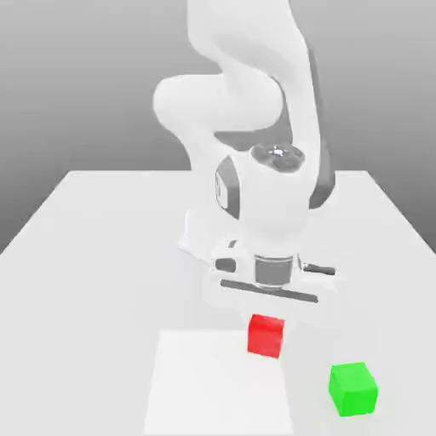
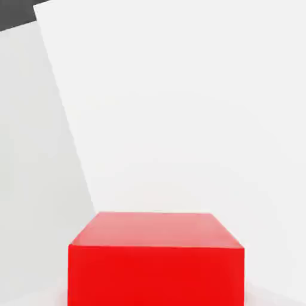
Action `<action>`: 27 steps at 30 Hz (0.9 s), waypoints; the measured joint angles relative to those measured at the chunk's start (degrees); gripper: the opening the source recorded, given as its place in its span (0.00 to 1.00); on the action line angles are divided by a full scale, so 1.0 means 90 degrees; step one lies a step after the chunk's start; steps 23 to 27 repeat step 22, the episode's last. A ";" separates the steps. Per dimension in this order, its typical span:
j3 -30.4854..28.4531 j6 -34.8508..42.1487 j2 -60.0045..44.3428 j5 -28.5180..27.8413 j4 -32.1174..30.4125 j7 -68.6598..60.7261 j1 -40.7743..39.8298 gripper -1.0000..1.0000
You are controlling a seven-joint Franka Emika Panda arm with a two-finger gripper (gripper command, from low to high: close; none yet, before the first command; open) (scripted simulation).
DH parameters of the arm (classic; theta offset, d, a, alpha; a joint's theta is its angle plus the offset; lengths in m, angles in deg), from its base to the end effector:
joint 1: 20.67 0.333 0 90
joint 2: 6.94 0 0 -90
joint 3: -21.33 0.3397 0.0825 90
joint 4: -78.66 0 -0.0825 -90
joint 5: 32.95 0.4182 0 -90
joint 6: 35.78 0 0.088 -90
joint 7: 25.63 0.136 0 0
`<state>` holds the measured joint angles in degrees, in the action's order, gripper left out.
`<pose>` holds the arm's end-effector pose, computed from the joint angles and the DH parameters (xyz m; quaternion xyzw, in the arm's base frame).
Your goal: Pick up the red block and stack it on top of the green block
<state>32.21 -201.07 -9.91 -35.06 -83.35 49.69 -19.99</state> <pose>0.3686 0.0790 0.1503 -0.8583 0.5131 -0.0023 0.0024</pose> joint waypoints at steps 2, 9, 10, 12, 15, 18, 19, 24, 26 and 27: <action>0.0053 0.0267 0.0316 0.0220 -0.0058 -0.0164 0.0012 0.00; 0.0326 0.1212 0.0101 0.0306 0.1084 -0.1208 0.0559 0.00; 0.0367 0.1346 0.0003 0.0240 0.1312 -0.1348 0.0623 0.00; 0.0446 0.1609 -0.0203 0.0068 0.1768 -0.1598 0.0752 0.00; 0.0464 0.1579 -0.0674 -0.0279 0.2183 -0.1679 0.0851 0.00; 0.0247 0.1032 -0.1331 -0.0683 0.2269 -0.1424 0.1014 0.00; 0.0195 0.0909 -0.1470 -0.0767 0.2280 -0.1366 0.1053 1.00; 0.0195 0.0909 -0.1470 -0.0767 0.2280 -0.1366 0.1053 1.00; 0.0195 0.0909 -0.1470 -0.0767 0.2280 -0.1366 0.1053 1.00; 0.0195 0.0909 -0.1470 -0.0767 0.2280 -0.1366 0.1053 1.00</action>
